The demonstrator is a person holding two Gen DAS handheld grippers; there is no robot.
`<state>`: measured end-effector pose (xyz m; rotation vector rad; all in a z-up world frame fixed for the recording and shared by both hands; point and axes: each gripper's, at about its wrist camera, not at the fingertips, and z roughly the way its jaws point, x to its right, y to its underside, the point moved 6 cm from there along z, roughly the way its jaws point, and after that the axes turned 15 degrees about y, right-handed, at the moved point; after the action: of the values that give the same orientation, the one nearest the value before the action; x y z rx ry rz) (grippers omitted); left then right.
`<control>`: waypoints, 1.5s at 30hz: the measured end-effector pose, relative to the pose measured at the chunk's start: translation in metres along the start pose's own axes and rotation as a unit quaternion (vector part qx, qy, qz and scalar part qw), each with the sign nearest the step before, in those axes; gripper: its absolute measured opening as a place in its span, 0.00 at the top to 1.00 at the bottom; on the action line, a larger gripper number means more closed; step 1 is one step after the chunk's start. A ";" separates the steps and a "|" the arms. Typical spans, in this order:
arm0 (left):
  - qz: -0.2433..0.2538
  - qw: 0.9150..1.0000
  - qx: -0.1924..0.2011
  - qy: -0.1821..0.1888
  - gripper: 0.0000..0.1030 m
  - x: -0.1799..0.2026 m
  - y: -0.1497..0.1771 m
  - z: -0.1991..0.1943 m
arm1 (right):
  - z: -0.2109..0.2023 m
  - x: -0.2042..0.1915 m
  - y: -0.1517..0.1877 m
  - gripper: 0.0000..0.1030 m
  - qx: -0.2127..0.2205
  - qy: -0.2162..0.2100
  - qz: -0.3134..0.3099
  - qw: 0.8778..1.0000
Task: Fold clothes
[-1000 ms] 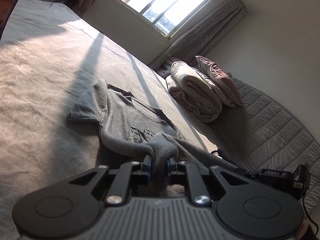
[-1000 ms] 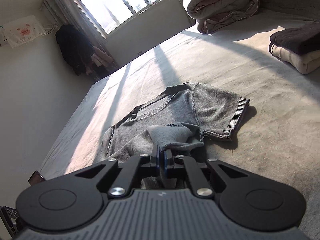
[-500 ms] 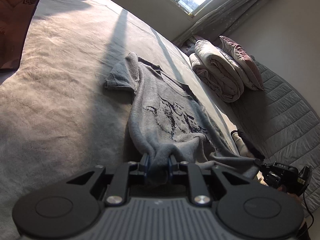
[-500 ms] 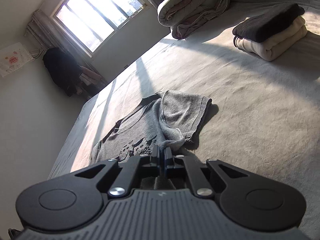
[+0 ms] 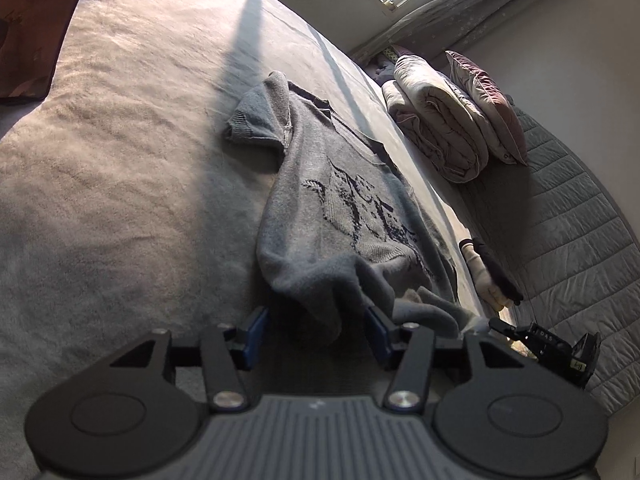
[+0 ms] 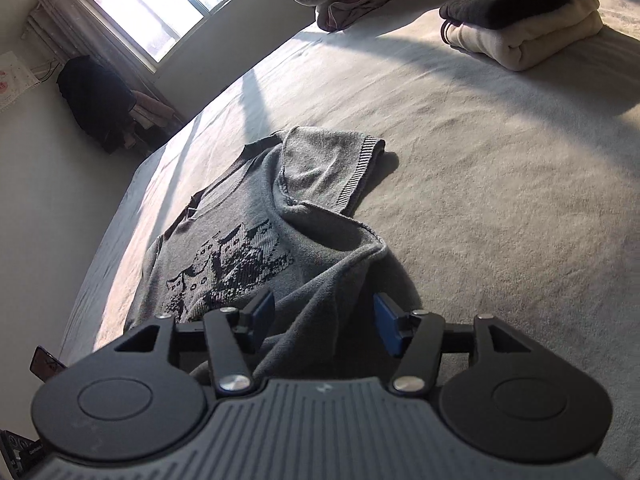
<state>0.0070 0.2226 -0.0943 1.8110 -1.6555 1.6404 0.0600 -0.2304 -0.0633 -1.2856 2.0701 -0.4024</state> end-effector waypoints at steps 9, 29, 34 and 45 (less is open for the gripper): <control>0.128 0.989 -0.026 -0.075 0.51 0.018 0.018 0.028 | 0.000 -0.009 0.040 0.43 -0.009 0.023 -0.116 0.993; 0.065 0.994 -0.008 0.092 0.96 0.066 0.017 -0.030 | -0.072 -0.004 0.017 0.96 0.012 -0.051 -0.101 0.994; 0.039 0.992 -0.025 0.116 0.96 0.061 0.021 -0.044 | -0.087 0.020 0.008 0.96 0.008 -0.043 -0.080 0.996; 0.057 0.986 -0.157 -0.019 0.96 0.019 0.061 -0.015 | -0.068 0.047 0.048 0.96 -0.075 0.014 -0.155 0.985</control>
<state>-0.0540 0.2011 -0.1049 1.6274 -1.9392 1.2984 -0.0320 -0.2545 -0.0574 -1.7102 1.9550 -0.4077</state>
